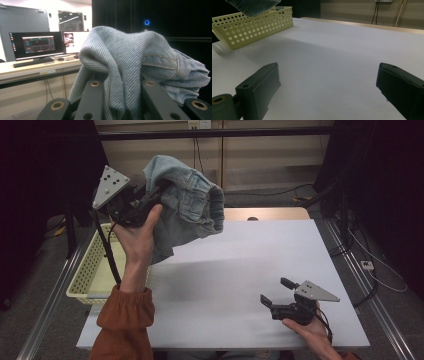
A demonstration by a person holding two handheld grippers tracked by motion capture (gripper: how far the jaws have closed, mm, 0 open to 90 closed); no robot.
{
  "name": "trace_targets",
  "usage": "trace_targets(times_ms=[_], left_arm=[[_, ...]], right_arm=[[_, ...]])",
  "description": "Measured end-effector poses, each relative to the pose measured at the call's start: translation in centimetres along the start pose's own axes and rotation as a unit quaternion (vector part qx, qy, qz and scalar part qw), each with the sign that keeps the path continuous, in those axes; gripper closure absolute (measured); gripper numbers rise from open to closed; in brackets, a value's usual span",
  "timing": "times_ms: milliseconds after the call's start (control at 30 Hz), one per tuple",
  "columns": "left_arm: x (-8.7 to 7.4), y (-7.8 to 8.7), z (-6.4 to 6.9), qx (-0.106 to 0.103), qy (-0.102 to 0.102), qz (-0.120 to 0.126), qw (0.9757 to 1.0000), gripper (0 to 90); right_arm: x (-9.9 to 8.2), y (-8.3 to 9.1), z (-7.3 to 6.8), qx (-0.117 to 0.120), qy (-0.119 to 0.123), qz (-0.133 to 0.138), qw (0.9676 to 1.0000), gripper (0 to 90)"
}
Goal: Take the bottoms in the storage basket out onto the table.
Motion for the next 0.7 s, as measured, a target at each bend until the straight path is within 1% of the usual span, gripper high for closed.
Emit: trace_targets(times_ms=[133, 200, 233, 267, 333, 400, 467, 567, 600, 633, 700], left_arm=[[-0.3, -0.7, 0.7, -0.009, 0.008, -0.001, 0.9999, 79.7], [-0.5, -1.1, 1.0, -0.014, 0.007, -0.003, 0.9999, 79.8], [-0.6, -1.3, 1.2, -0.018, 0.011, 0.0, 0.9998, 79.8], [-0.7, -1.4, 1.3, -0.019, 0.006, -0.006, 0.9998, 79.8], [-0.9, -1.7, 1.7, -0.023, 0.013, -0.005, 0.9996, 79.7], [-1.0, -1.9, 2.0, -0.028, 0.007, -0.01, 0.9995, 79.7], [-1.1, -2.3, 2.4, -0.034, 0.006, -0.011, 0.9993, 79.7], [-1.3, -2.7, 3.0, -0.037, 0.011, -0.013, 0.9992, 79.7], [-1.3, -2.8, 3.2, -0.039, 0.009, -0.015, 0.9991, 79.7], [-1.3, -3.0, 3.4, -0.041, 0.012, -0.013, 0.999, 79.7], [-1.3, -3.3, 3.7, -0.048, 0.009, -0.015, 0.9987, 79.7]], right_arm=[[0.0, 0.0, 0.0, -0.001, -0.001, 0.001, 1.0, 4.9], [0.0, 0.0, 0.0, 0.0, -0.002, 0.001, 1.0, 4.9], [0.0, 0.0, 0.0, 0.001, -0.002, 0.0, 1.0, 4.8], [0.0, 0.0, 0.0, 0.0, -0.002, 0.001, 1.0, 4.9], [0.0, 0.1, 0.0, 0.0, -0.003, 0.001, 1.0, 4.9], [0.0, 0.1, 0.0, 0.0, -0.002, 0.001, 1.0, 4.9], [0.0, 0.1, 0.0, 0.001, -0.001, 0.0, 1.0, 4.8], [0.0, 0.1, -0.1, 0.001, -0.001, 0.0, 1.0, 4.8], [0.0, 0.1, 0.0, 0.001, 0.0, -0.001, 1.0, 4.8], [0.0, 0.0, 0.0, 0.001, 0.0, -0.001, 1.0, 4.8], [0.0, 0.0, 0.0, 0.001, -0.001, 0.0, 1.0, 4.8]])
Point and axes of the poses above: each handheld gripper's, and its own axes: y roughly backward along the jaws, x roughly out of its top, z roughly to its right, the point moved 4 cm from there along -y, roughly forward along the jaws, and after that the axes turned 6 degrees about -y, right-handed, at the moved point
